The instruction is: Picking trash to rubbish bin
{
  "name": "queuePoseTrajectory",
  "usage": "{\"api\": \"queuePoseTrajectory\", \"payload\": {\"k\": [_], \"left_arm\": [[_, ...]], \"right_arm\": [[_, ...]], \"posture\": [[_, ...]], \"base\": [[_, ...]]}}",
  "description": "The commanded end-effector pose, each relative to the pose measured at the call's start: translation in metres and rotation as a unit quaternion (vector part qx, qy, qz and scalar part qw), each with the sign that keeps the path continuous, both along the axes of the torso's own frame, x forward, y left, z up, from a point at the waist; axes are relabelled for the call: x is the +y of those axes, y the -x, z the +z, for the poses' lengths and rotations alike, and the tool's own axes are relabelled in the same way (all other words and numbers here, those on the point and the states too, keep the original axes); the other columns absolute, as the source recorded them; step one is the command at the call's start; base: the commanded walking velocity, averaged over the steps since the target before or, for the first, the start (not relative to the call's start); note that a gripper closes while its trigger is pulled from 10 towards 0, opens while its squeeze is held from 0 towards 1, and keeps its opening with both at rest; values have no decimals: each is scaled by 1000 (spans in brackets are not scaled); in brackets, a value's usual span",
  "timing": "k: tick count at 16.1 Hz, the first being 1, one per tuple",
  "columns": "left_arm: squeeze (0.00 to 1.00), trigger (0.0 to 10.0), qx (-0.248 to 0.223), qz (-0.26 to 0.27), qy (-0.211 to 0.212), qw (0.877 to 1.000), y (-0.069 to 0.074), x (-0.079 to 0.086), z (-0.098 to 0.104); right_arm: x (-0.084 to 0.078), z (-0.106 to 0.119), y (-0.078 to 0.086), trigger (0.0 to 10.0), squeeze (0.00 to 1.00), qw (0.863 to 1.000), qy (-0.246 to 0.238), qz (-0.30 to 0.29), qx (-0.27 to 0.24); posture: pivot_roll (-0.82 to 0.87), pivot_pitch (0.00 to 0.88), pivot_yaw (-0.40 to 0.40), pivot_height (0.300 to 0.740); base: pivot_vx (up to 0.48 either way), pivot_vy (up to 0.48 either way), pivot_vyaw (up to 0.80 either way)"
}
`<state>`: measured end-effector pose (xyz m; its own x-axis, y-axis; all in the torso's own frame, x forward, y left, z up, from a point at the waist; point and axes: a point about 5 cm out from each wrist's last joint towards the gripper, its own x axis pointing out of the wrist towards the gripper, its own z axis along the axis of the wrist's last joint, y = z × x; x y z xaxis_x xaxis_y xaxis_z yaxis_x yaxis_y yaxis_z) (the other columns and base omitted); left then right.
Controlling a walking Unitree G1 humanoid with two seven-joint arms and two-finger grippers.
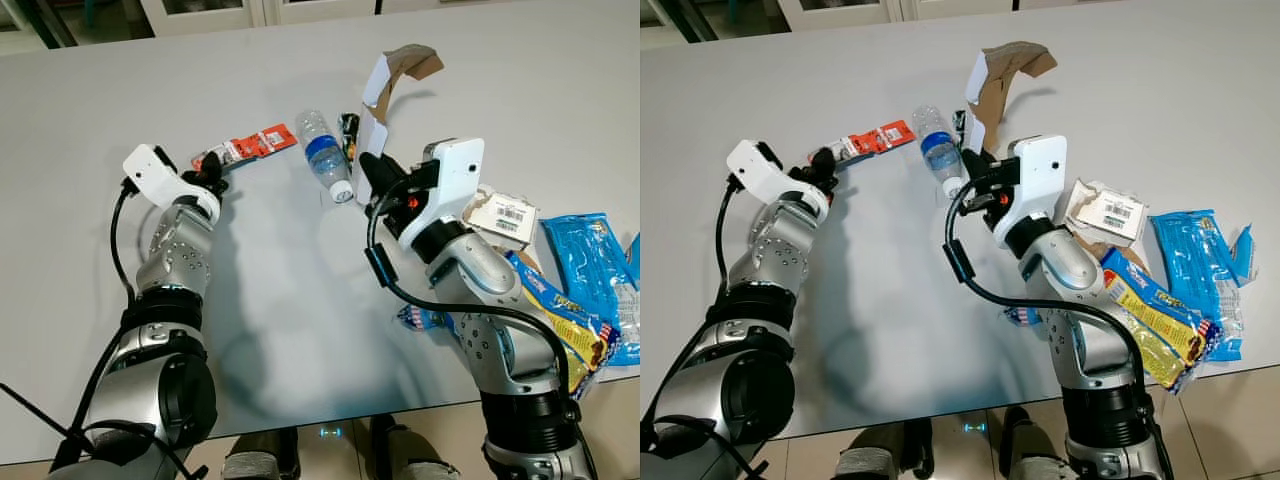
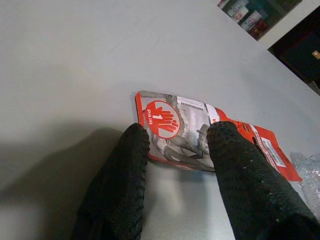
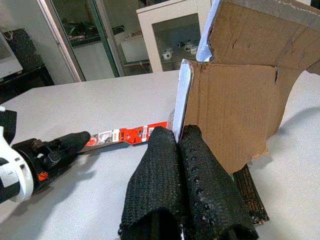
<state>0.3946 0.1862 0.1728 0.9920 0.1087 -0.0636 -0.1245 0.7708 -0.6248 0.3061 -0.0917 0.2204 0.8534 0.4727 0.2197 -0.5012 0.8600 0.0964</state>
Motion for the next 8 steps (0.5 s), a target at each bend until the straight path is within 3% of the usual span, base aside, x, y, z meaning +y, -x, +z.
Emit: {"api": "queuePoseTrajectory", "payload": {"k": [1, 8], "left_arm": [[0, 0, 47, -10, 11, 999, 4, -4, -23], [0, 0, 44, -16, 10, 999, 4, -7, -24]], "right_arm": [[1, 0, 3, 10000, 0, 1000, -3, 4, 2], [1, 0, 3, 10000, 0, 1000, -3, 5, 3]], "posture": [[-110, 288, 56, 740], [-110, 281, 58, 740]], "base": [[0, 0, 0], [0, 0, 0]]}}
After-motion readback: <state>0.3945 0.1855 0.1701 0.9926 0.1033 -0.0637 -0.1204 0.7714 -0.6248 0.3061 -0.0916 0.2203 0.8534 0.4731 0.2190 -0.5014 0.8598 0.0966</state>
